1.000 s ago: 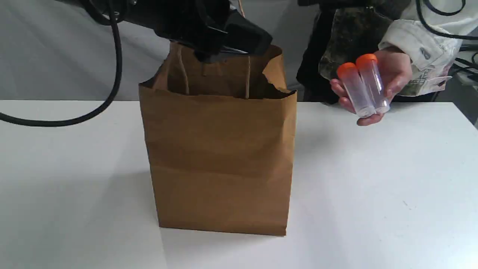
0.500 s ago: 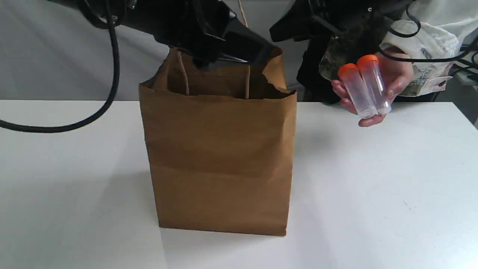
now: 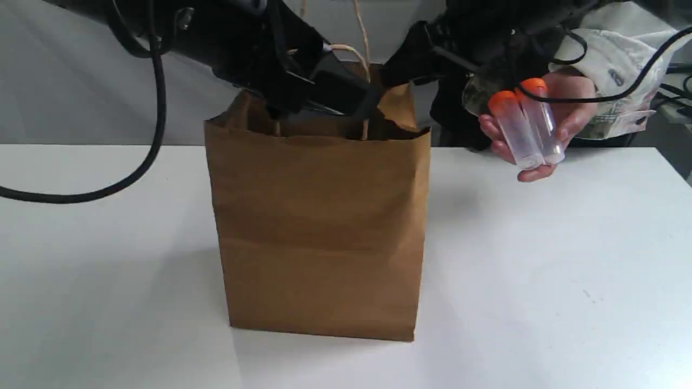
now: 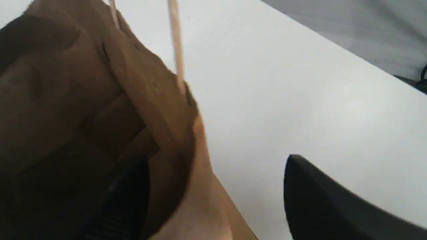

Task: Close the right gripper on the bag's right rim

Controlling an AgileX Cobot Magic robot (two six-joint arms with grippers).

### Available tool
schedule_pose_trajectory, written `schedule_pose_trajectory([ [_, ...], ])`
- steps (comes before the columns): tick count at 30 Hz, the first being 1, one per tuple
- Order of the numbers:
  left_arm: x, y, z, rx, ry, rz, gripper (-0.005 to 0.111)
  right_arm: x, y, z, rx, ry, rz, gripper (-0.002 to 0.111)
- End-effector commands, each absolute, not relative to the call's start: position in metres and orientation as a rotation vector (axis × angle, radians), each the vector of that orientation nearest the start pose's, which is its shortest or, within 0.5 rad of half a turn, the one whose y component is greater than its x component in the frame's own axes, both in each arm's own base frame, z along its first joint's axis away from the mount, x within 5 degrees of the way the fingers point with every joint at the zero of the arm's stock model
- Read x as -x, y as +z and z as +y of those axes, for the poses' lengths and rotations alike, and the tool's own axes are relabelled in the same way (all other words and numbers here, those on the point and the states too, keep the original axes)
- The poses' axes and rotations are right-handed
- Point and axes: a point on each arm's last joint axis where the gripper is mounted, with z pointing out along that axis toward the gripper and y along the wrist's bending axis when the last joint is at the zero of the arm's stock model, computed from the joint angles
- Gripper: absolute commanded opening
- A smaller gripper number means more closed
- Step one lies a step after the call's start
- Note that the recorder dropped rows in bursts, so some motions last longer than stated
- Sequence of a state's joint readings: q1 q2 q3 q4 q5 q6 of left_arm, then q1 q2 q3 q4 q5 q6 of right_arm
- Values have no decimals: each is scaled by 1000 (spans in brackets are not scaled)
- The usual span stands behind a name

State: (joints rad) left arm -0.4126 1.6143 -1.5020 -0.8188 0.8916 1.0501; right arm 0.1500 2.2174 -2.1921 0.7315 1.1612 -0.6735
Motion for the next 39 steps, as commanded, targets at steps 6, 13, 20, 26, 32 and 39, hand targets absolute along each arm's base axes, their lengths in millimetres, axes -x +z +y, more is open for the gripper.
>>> schedule_pose_trajectory([
  [6,-306,370,-193,-1208,-669,1867,79,-476,301,131,783,811,2286,35],
  [13,-306,370,-193,-1208,-669,1867,79,-471,298,136,818,821,2336,19],
  [20,-306,370,-193,-1190,-683,1885,66,-468,295,144,854,772,2359,0],
  [26,-305,372,-194,-1137,-741,1911,23,-468,296,146,843,804,2348,0],
  [32,-305,374,-194,-1104,-762,1927,0,-468,296,146,839,809,2349,0],
  [39,-310,399,-187,-1047,-629,1953,0,-469,293,141,765,756,2429,0],
])
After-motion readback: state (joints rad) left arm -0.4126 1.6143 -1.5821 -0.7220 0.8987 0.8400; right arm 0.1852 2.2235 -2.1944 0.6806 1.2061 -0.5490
